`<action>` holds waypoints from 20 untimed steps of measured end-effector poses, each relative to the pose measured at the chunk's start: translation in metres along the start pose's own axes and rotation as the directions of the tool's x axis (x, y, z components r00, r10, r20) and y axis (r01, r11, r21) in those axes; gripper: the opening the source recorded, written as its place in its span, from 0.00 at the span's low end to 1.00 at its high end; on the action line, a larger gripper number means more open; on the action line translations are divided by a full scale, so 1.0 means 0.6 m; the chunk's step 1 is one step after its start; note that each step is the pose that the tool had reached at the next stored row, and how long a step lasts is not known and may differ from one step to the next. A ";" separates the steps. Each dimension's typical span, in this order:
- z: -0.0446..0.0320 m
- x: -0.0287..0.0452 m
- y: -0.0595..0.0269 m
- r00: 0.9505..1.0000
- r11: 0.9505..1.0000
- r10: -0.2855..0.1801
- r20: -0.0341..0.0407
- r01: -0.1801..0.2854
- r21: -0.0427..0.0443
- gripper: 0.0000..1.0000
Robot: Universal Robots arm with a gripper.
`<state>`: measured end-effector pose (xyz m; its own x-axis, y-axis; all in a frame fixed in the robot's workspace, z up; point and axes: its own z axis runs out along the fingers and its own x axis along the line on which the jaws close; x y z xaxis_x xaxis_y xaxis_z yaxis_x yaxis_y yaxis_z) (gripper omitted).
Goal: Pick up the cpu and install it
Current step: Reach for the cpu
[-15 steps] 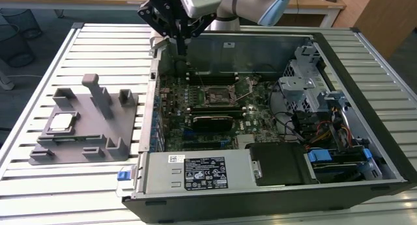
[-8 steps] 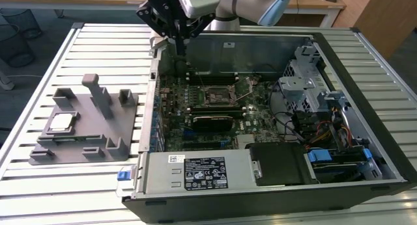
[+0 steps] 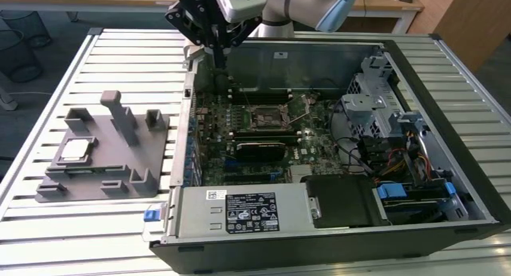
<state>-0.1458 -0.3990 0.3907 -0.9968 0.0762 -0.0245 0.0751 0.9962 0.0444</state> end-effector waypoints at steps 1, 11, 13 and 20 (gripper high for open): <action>0.000 0.001 0.000 1.000 1.000 0.000 0.000 0.000 0.000 0.11; 0.001 0.007 -0.001 1.000 1.000 0.000 0.000 0.000 0.000 0.11; 0.001 0.008 -0.001 1.000 1.000 0.000 0.000 0.000 0.000 0.11; 0.002 0.012 -0.001 1.000 1.000 0.000 0.000 0.000 0.000 0.11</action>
<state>-0.1533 -0.3989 0.3894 -0.9968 0.0763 -0.0244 0.0751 0.9962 0.0444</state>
